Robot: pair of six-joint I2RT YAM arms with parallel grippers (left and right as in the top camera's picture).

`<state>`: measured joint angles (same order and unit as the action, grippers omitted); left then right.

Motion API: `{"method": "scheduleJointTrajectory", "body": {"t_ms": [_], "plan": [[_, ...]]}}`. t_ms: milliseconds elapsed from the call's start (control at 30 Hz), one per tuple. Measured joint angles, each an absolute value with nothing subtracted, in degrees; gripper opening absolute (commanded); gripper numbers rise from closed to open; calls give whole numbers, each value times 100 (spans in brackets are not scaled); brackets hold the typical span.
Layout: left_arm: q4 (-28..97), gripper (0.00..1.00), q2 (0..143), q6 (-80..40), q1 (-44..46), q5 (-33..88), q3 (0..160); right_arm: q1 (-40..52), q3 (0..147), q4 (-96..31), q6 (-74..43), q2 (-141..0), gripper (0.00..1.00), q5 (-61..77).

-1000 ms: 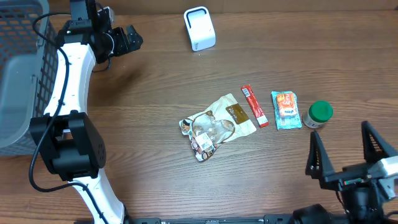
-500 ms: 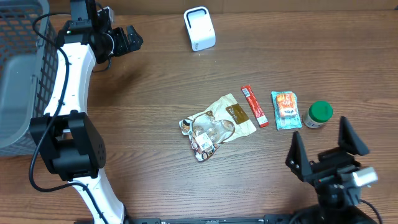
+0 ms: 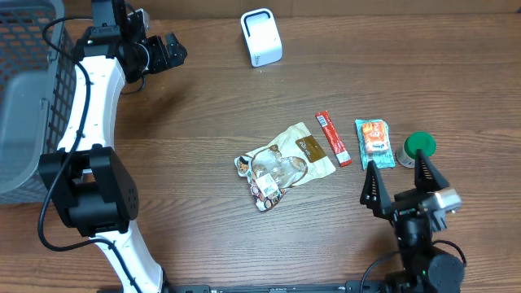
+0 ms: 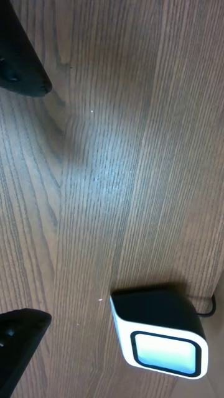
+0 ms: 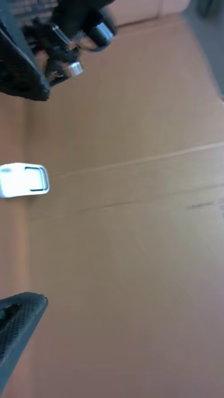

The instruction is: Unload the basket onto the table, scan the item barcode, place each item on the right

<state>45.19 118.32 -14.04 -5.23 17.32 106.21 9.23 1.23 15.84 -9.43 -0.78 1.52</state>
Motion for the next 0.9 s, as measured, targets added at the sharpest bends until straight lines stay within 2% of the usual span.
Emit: {"method": "scheduleJointTrajectory", "body": {"t_ms": [400,900], "plan": [[4519,100,11832,-1404,-523,1732,10621,904,106,-425,-827,-69,100,150],[4519,100,11832,-1404,-523,1732,10621,904,106,-482,-596,-69,100,148]]}}
